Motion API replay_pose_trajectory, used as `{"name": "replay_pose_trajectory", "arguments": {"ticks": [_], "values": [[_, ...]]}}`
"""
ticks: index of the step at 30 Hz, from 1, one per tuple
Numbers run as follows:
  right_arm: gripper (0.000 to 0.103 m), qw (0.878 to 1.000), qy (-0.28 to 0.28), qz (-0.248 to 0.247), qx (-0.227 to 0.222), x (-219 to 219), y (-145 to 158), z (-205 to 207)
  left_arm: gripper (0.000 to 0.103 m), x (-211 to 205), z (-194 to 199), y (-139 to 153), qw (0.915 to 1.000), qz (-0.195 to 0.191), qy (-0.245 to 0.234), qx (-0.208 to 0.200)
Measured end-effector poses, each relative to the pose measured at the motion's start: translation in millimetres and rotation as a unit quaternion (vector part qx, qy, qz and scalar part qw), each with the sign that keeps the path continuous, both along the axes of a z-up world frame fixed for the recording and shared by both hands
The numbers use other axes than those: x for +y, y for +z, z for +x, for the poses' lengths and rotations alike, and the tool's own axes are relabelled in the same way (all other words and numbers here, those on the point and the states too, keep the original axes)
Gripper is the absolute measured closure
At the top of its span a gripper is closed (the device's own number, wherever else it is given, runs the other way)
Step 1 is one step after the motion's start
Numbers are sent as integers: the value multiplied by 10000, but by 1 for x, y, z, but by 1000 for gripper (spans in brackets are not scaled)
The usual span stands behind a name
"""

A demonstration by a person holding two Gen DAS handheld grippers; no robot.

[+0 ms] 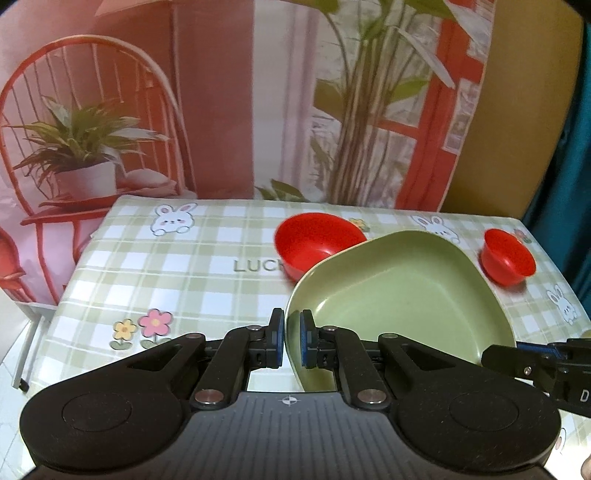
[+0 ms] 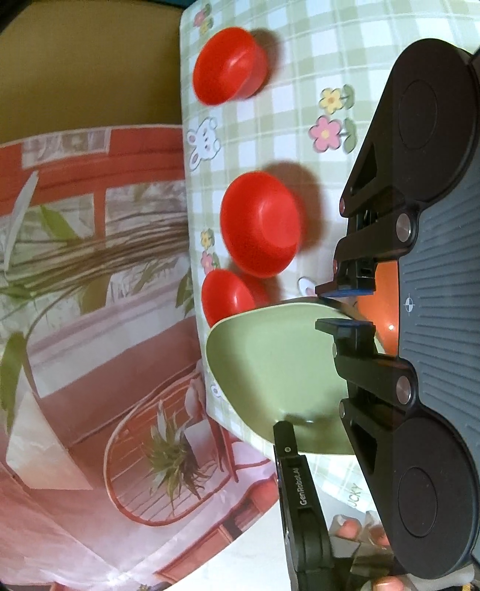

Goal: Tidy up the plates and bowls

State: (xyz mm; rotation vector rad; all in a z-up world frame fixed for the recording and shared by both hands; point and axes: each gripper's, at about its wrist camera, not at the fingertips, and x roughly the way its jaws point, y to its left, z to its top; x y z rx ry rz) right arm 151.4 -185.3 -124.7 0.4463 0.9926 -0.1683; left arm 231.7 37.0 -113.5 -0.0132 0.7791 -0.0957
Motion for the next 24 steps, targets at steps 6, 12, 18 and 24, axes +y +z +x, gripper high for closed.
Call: {"name": "replay_pose_trajectory", "arguments": {"ticks": [6, 12, 18, 24], "values": [[92, 9998, -168, 74, -27, -10, -1, -26, 93, -16, -6, -2, 9999, 26, -113, 39], [91, 9994, -301, 148, -18, -17, -2, -51, 93, -33, -13, -3, 9997, 23, -242, 72], [91, 9988, -444, 182, 30, -24, -5, -73, 93, -49, -25, -1, 9993, 44, -383, 12], [92, 9980, -563, 241, 156, -29, -10, -92, 93, -57, -33, -4, 9989, 23, -457, 31]]}}
